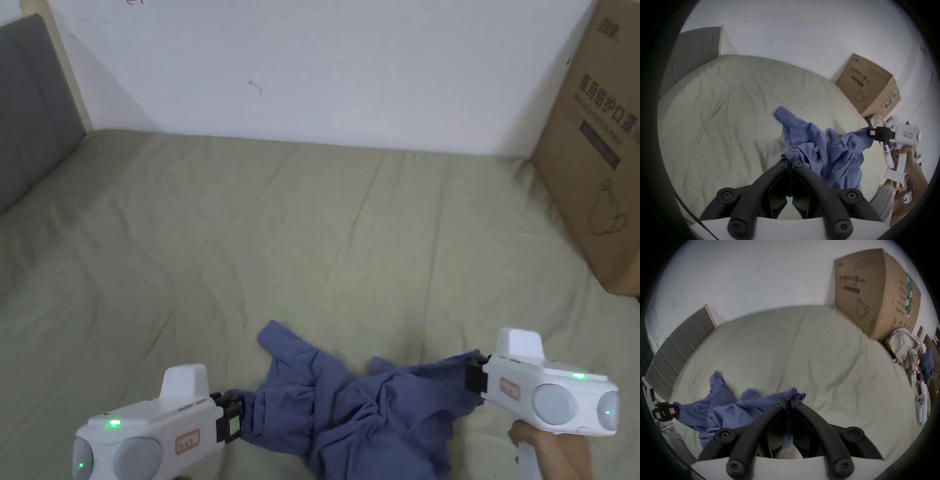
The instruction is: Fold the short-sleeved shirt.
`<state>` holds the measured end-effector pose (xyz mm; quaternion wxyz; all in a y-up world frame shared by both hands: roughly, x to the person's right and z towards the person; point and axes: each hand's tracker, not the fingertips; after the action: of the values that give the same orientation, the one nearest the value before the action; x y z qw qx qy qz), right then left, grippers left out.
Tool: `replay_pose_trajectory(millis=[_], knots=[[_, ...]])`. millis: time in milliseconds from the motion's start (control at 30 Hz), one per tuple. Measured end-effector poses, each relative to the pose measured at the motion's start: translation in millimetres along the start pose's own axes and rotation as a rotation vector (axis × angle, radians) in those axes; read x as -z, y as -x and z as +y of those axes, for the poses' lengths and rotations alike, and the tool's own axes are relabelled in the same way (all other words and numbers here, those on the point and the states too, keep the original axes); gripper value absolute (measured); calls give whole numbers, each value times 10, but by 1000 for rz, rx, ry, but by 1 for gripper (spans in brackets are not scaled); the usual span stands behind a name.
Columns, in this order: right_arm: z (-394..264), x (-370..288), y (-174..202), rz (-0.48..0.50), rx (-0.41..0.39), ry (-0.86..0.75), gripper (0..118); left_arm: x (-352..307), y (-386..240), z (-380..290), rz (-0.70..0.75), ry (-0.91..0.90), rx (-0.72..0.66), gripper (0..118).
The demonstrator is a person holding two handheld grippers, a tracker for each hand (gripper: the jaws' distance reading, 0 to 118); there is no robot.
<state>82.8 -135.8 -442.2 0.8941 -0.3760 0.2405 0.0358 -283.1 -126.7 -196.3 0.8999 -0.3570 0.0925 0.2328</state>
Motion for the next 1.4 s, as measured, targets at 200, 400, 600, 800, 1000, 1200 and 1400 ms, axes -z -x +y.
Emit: replay_pose_trajectory(millis=[200, 400, 600, 800, 1000, 1200, 1400], knots=[[497, -871, -200, -33, -4, -183, 2, -303, -94, 521, 2, -124, 26, 1], [1161, -1532, -293, -74, -7, -315, 2, -684, -95, 1414, 65, -280, 77, 1], [1885, -1853, -285, -93, 11, -428, 2, -1052, -168, 2443, 122, -394, 79, 1], [2537, -1906, -194, -121, -18, -507, 2, -1300, -368, 3296, 158, -499, 96, 1], [2934, -1906, -111, -151, -29, -561, 2, -1281, -405, 3919, 222, -569, 111, 1], [3027, -1600, -59, -143, -13, -572, 2, -1007, -286, 4141, 277, -570, 124, 1], [2785, -995, -46, -121, 12, -501, 2, -418, 51, 3898, 342, -473, 123, 1]])
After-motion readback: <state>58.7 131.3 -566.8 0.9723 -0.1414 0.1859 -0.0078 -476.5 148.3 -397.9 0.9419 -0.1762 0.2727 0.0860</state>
